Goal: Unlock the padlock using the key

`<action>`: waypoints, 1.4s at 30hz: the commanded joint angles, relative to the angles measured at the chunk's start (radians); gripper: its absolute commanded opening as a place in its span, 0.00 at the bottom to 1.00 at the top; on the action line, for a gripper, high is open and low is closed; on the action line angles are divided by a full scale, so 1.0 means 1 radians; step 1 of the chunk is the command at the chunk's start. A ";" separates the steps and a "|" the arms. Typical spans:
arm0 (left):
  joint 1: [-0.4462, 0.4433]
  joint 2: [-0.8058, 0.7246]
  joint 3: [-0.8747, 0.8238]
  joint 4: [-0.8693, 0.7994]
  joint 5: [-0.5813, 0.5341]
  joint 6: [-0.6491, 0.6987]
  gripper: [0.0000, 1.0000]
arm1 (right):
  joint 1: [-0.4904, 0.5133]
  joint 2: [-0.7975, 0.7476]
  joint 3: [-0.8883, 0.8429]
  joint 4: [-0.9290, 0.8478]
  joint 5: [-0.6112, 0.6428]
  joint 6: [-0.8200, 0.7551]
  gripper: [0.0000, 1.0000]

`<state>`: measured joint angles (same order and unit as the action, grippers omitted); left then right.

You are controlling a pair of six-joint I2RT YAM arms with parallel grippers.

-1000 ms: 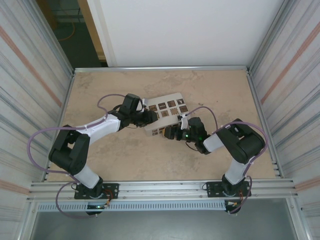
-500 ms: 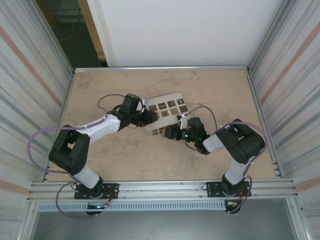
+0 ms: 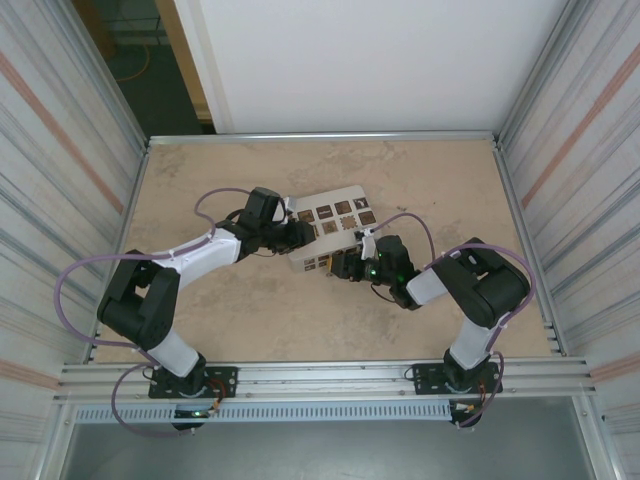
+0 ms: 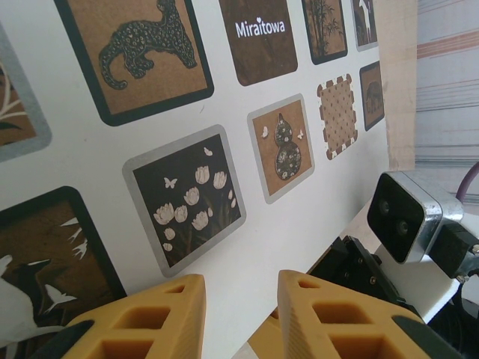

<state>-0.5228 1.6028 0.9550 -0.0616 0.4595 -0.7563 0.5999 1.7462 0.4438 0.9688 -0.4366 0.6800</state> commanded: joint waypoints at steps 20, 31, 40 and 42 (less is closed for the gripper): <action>0.001 0.001 -0.039 -0.089 -0.028 0.008 0.32 | -0.027 -0.055 -0.025 -0.038 0.023 0.035 0.20; 0.001 -0.001 -0.049 -0.093 -0.034 0.008 0.32 | -0.038 -0.080 -0.028 -0.071 0.044 0.065 0.00; 0.001 0.005 -0.078 -0.084 -0.033 0.011 0.32 | -0.039 -0.084 -0.023 -0.044 0.070 0.169 0.00; 0.001 0.003 -0.085 -0.083 -0.032 0.011 0.32 | -0.040 -0.086 -0.023 -0.037 0.079 0.187 0.00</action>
<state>-0.5232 1.5894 0.9257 -0.0235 0.4526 -0.7559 0.5716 1.6920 0.4240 0.8970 -0.4026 0.7681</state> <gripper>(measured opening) 0.320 0.060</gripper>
